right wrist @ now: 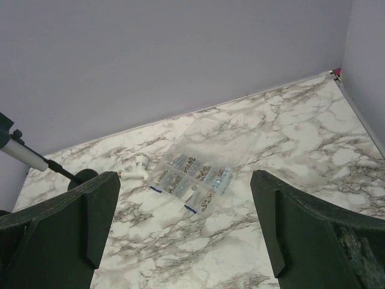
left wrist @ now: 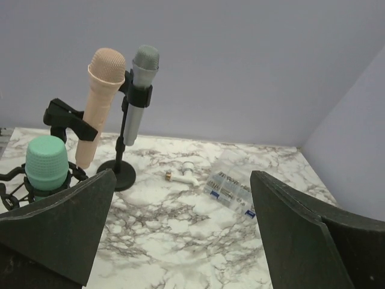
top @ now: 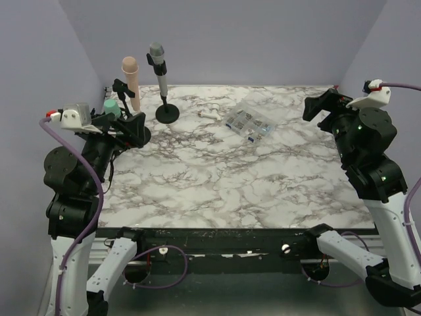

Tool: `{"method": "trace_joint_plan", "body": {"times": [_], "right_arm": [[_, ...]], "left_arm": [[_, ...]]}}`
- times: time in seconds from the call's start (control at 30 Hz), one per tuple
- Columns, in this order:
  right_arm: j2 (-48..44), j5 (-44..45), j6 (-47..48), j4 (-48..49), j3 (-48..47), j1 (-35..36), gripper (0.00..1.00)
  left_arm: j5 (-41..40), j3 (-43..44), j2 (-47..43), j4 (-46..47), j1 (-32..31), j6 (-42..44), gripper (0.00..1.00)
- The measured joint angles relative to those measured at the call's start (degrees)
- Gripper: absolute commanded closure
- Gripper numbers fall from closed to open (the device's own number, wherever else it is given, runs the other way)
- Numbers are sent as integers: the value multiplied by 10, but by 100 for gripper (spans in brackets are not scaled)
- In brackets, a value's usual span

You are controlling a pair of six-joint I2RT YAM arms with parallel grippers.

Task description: Remove the microphone from the stand

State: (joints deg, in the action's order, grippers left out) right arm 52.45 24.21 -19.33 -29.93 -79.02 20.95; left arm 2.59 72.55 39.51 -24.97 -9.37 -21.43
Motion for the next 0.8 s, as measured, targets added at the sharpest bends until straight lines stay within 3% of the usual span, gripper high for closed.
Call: {"method": "trace_joint_plan", "body": {"times": [0.27,0.43,0.8], "right_arm": [[4,-45,3,1,1,0,0],[12,-110,-6,3,24,0,0],[23,-218,-29,9,71,0,0]], "left_arm": [[-2,-86,-69,55,0,7,2],[-23,-101,-52,34,0,13,1],[-139,15,69,-51,0,52,1]]}}
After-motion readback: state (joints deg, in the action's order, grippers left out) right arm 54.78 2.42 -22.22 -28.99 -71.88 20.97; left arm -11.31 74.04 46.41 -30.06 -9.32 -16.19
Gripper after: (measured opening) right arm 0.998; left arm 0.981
